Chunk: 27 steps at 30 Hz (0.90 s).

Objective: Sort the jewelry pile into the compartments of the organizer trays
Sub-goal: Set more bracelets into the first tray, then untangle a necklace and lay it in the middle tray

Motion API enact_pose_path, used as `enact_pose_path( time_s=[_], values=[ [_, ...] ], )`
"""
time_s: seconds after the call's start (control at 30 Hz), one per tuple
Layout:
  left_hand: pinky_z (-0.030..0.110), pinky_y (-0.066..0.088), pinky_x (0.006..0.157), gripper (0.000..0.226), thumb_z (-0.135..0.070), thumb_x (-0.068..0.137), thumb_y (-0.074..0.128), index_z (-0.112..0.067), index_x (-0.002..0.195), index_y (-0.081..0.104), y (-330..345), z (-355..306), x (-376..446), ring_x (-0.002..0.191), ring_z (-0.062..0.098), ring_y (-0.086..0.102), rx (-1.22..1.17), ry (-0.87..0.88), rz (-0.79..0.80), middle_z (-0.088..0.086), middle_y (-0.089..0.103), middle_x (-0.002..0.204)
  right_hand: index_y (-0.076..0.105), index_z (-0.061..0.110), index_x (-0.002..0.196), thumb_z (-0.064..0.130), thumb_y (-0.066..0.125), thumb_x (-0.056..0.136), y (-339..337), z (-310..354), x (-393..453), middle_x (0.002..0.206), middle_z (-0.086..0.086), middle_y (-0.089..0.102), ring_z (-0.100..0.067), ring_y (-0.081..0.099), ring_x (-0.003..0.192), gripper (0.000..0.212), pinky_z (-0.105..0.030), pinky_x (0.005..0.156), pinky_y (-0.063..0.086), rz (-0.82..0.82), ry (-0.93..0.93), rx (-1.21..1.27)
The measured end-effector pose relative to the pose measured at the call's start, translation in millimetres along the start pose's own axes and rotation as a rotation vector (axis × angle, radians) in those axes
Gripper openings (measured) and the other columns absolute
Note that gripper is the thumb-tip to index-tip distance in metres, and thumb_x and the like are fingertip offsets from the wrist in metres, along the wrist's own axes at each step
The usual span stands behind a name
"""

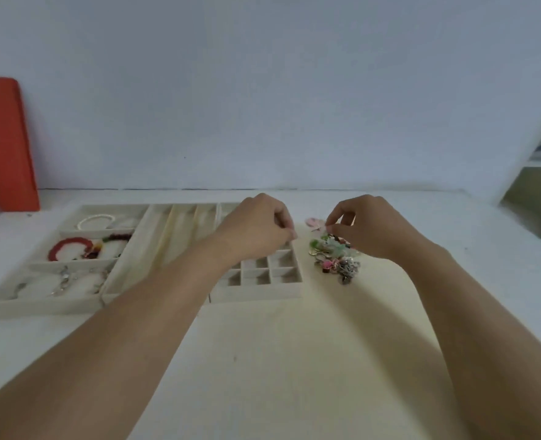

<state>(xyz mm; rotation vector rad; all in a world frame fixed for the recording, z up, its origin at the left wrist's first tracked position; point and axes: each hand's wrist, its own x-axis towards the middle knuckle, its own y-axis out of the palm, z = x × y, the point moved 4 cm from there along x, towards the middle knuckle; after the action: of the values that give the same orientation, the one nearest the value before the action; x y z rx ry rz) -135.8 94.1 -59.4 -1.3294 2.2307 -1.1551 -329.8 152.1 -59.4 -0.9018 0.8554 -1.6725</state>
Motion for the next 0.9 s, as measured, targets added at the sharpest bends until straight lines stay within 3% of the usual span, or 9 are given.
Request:
enact_pose_path(
  time_s=[0.1, 0.23, 0.33, 0.43, 0.53, 0.63, 0.9],
  values=[
    [0.024, 0.050, 0.073, 0.004, -0.022, 0.084, 0.078, -0.023, 0.081, 0.075, 31, -24, 15, 0.073, 0.000, 0.060, 0.015, 0.053, 0.068, -0.015, 0.069, 0.082, 0.075, 0.031, 0.085, 0.028, 0.075, 0.087, -4, -31, -7, 0.084, 0.008, 0.071, -0.007, 0.060, 0.068, 0.003, -0.025, 0.060, 0.043, 0.077, 0.032, -0.016],
    [0.018, 0.044, 0.067, 0.015, -0.014, 0.081, 0.078, -0.027, 0.075, 0.073, 64, -43, 29, 0.078, 0.004, 0.059, 0.091, 0.086, 0.139, -0.021, 0.066, 0.089, 0.077, 0.031, 0.085, 0.029, 0.081, 0.083, -9, -50, -15, 0.089, 0.008, 0.069, -0.007, 0.060, 0.071, 0.005, -0.024, 0.062, 0.044, 0.200, 0.069, -0.037],
    [0.019, 0.043, 0.068, 0.021, -0.015, 0.080, 0.079, -0.033, 0.071, 0.072, 80, -43, 33, 0.078, 0.007, 0.059, 0.165, 0.064, 0.221, -0.023, 0.061, 0.075, 0.080, 0.031, 0.091, 0.025, 0.082, 0.081, -5, -48, -17, 0.090, 0.010, 0.071, -0.004, 0.060, 0.073, 0.012, -0.021, 0.061, 0.042, 0.246, 0.043, -0.056],
    [0.022, 0.044, 0.070, 0.014, -0.019, 0.079, 0.083, -0.030, 0.085, 0.078, 84, -39, 34, 0.083, 0.011, 0.064, 0.239, 0.066, 0.281, -0.012, 0.068, 0.082, 0.080, 0.033, 0.096, 0.025, 0.083, 0.079, 0, -45, -19, 0.092, 0.010, 0.071, -0.009, 0.062, 0.079, 0.019, -0.022, 0.061, 0.044, 0.308, 0.035, -0.083],
    [0.021, 0.044, 0.074, 0.019, -0.018, 0.080, 0.082, -0.028, 0.095, 0.078, 82, -37, 34, 0.091, 0.011, 0.063, 0.261, 0.077, 0.287, -0.009, 0.071, 0.096, 0.078, 0.034, 0.095, 0.025, 0.085, 0.076, 5, -44, -20, 0.091, 0.012, 0.072, -0.011, 0.064, 0.081, 0.022, -0.024, 0.064, 0.046, 0.346, 0.053, -0.096],
    [0.023, 0.046, 0.077, 0.020, -0.018, 0.081, 0.082, -0.028, 0.098, 0.078, 84, -36, 32, 0.092, 0.012, 0.062, 0.272, 0.085, 0.289, -0.008, 0.070, 0.096, 0.076, 0.030, 0.095, 0.025, 0.085, 0.076, 8, -43, -20, 0.091, 0.010, 0.072, -0.009, 0.061, 0.076, 0.022, -0.024, 0.061, 0.042, 0.341, 0.067, -0.107],
    [0.024, 0.048, 0.075, 0.016, -0.014, 0.081, 0.080, -0.029, 0.084, 0.077, 79, -33, 34, 0.092, 0.013, 0.065, 0.275, 0.100, 0.228, -0.008, 0.072, 0.096, 0.071, 0.038, 0.095, 0.029, 0.075, 0.088, 9, -40, -20, 0.099, 0.006, 0.068, -0.008, 0.060, 0.075, 0.013, -0.025, 0.065, 0.046, 0.326, 0.033, -0.093]
  ],
)
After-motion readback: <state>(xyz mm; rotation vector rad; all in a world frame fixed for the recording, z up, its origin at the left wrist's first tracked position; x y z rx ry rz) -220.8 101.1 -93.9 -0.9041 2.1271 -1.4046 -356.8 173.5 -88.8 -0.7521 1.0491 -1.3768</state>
